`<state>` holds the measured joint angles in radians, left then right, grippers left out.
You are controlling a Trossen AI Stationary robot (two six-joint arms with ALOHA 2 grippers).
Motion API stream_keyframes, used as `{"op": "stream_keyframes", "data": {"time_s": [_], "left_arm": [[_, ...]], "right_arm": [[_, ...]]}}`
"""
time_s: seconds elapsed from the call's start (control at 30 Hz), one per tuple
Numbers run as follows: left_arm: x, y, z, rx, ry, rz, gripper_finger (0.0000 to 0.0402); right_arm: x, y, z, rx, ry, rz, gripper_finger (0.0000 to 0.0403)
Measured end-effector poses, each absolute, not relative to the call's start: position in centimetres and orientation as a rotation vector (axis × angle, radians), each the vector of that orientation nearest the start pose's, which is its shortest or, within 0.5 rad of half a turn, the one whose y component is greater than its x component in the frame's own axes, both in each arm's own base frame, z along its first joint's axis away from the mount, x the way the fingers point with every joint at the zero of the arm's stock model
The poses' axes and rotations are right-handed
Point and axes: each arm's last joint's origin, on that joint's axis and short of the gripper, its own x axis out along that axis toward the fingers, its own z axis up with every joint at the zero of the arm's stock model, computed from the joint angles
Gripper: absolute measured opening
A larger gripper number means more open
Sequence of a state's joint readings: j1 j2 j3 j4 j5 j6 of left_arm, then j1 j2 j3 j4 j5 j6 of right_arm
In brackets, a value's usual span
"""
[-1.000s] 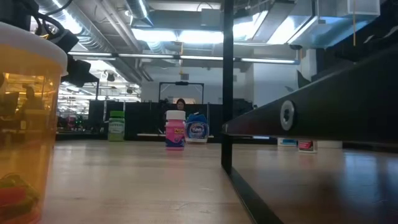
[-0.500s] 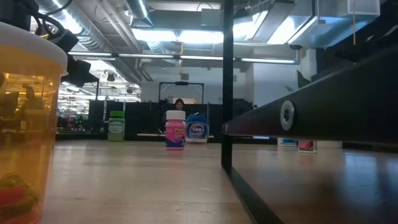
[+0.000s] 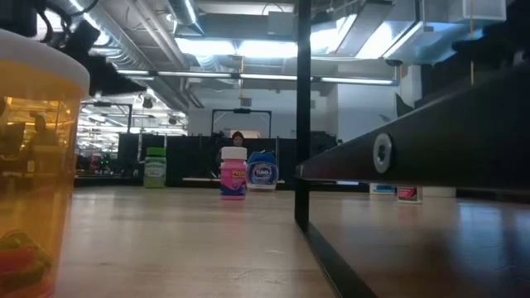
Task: Pick and place medicine bottles onto shelf by color
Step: Put the middle right white pill bottle onto the shelf
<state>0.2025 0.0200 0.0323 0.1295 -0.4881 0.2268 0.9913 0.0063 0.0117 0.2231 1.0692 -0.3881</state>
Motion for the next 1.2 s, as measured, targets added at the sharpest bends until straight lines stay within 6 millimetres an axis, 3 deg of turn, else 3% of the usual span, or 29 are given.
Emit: {"op": "stream_keyframes", "data": {"time_s": [0.2,0.33,0.67,1.0,1.2], "left_arm": [[7.5,2.4,23.8,0.127,-0.232,0.596,0.0],[7.2,2.1,26.9,0.124,-0.217,0.561,0.0],[11.1,2.0,32.6,0.157,0.093,0.492,0.0],[13.5,2.2,35.5,-0.006,0.42,0.542,0.0],[13.6,2.2,35.6,-0.099,0.54,0.569,0.0]], "right_arm": [[5.7,4.1,23.3,-0.252,-0.164,-0.132,0.0307],[5.3,3.5,26.6,-0.299,-0.178,-0.147,0.0307],[6.5,4.9,33.4,-0.392,-0.042,-0.297,0.0307],[8.2,7.2,37.9,-0.384,0.08,-0.511,0.0307],[9.0,8.1,39.0,-0.389,0.097,-0.55,0.0307]]}}
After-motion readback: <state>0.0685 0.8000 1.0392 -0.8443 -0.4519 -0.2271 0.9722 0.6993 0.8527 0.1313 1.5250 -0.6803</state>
